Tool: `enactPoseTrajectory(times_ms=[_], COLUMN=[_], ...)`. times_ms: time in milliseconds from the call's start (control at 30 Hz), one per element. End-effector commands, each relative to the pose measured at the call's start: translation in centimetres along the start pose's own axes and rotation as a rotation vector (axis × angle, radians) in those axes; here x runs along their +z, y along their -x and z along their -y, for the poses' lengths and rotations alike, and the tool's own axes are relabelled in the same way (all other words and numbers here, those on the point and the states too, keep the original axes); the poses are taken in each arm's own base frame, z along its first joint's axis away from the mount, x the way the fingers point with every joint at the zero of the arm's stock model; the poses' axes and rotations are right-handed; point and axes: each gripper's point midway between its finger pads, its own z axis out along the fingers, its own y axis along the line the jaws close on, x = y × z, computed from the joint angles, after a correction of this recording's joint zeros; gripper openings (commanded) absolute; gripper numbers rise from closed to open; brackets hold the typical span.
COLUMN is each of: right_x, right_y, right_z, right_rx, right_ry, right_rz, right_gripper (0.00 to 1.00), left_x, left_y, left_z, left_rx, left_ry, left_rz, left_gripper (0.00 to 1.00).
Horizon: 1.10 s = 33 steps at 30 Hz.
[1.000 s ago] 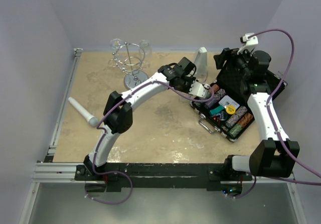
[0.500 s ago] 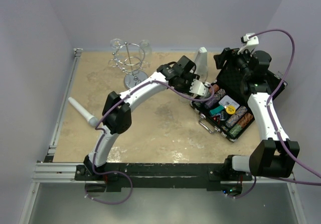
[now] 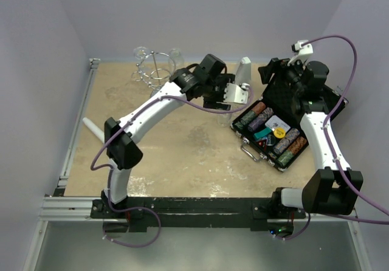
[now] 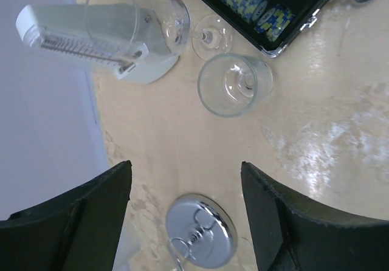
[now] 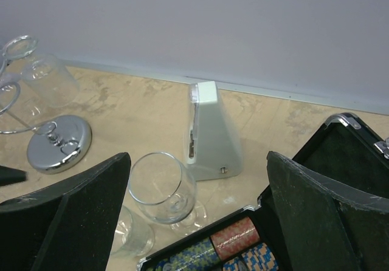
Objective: Take the wine glass off the wine glass rack
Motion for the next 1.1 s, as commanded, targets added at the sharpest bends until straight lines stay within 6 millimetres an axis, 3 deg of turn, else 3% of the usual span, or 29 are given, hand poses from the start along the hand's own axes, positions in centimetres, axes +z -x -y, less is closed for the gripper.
enactPoseTrajectory(times_ms=[0, 100, 167, 233, 300, 333, 467, 567, 767, 967, 1067], right_x=[-0.7, -0.4, 0.0, 0.6, 1.6, 2.3, 4.5, 6.2, 10.0, 14.0, 16.2], right_y=[3.0, 2.6, 2.4, 2.8, 3.3, 3.3, 3.3, 2.6, -0.2, -2.9, -4.8], right_z=[-0.9, -2.4, -3.3, -4.2, -5.7, -7.5, -14.3, -18.0, -23.0, -23.6, -23.4], right_rx=[-0.085, -0.113, -0.113, -0.125, -0.193, -0.227, -0.354, -0.372, -0.375, -0.369, -0.367], right_ry=[0.048, 0.144, 0.211, 0.248, 0.284, 0.317, 0.466, 0.570, 0.709, 0.710, 0.711], right_rz=[0.056, 0.041, 0.030, 0.031, 0.039, 0.038, 0.050, 0.035, 0.012, -0.003, -0.029], right_gripper=[0.99, 0.98, 0.96, 0.94, 0.93, 0.92, 0.91, 0.89, 0.95, 0.97, 0.97], left_x=[-9.8, -16.1, -19.5, -23.2, -26.3, -27.2, -29.9, -32.0, -30.3, -28.5, -27.4], left_y=[0.4, 0.1, -1.1, -3.0, -6.2, -7.9, -15.9, -20.5, -24.3, -21.7, -22.1], left_z=[-1.9, -5.3, -6.7, -8.7, -9.9, -10.1, -9.3, -8.4, -4.4, -2.3, -2.2], left_rx=[-0.344, -0.679, -0.687, -0.719, -0.774, -0.796, -0.986, -1.178, -1.353, -1.296, -1.367], left_ry=[0.089, 0.215, 0.348, 0.507, 0.609, 0.649, 0.781, 0.807, 0.671, 0.451, 0.418], left_rz=[0.121, 0.288, 0.276, 0.268, 0.266, 0.246, 0.190, 0.243, 0.290, 0.471, 0.509], left_gripper=[0.77, 0.78, 0.79, 0.87, 0.91, 0.91, 0.89, 0.87, 0.84, 0.86, 0.85])
